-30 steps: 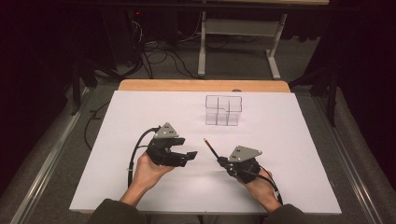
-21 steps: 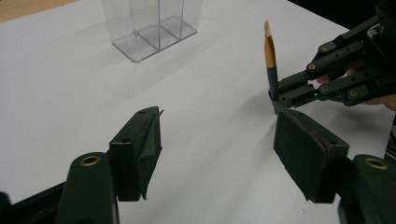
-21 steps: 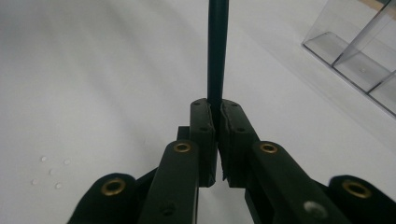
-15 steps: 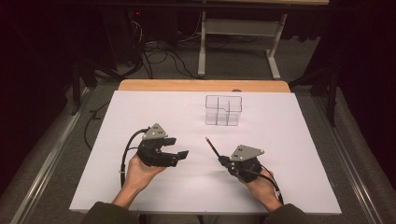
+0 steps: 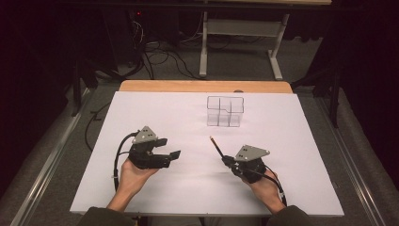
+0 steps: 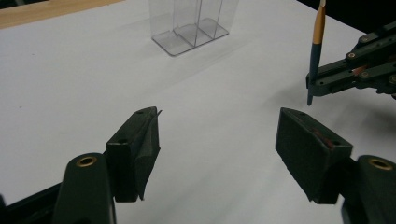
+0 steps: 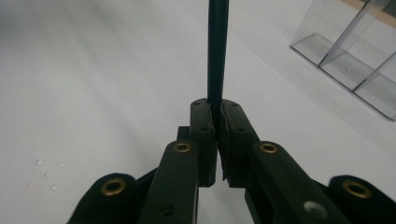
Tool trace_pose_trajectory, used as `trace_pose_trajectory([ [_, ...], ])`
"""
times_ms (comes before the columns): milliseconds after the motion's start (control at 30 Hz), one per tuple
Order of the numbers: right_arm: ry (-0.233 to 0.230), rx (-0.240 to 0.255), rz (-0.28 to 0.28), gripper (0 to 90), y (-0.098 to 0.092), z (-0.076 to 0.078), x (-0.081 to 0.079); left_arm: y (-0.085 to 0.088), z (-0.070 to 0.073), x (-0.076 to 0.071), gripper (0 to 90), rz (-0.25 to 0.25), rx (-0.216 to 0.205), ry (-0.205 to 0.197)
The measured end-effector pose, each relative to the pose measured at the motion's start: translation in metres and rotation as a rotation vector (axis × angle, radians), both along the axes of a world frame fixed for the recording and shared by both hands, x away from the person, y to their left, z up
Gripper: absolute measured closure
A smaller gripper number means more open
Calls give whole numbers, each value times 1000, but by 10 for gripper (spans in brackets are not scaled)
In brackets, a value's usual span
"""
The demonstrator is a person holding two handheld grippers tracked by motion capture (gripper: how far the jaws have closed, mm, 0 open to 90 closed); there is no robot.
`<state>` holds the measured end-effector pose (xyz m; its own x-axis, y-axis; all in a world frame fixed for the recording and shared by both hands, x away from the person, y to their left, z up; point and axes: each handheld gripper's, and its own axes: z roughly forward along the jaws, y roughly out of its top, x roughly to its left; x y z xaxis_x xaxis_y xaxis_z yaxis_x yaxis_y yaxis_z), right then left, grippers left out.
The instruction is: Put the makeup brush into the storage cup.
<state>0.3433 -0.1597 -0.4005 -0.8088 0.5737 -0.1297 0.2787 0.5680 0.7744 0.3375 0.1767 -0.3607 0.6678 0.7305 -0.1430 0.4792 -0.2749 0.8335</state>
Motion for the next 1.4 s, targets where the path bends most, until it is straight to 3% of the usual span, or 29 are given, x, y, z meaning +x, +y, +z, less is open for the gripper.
trace_pose_trajectory([
  [567,3,25,-16,868,-7,2,3,24,-15,-4,291,87,-41,-26],
  [700,14,42,-29,868,-12,4,5,27,-22,-1,291,107,-41,-10],
  [867,15,69,-48,868,-20,7,7,28,-29,-1,292,114,-27,-5],
  [1400,30,123,-85,869,-32,12,8,32,-34,-2,295,148,-45,-32],
])
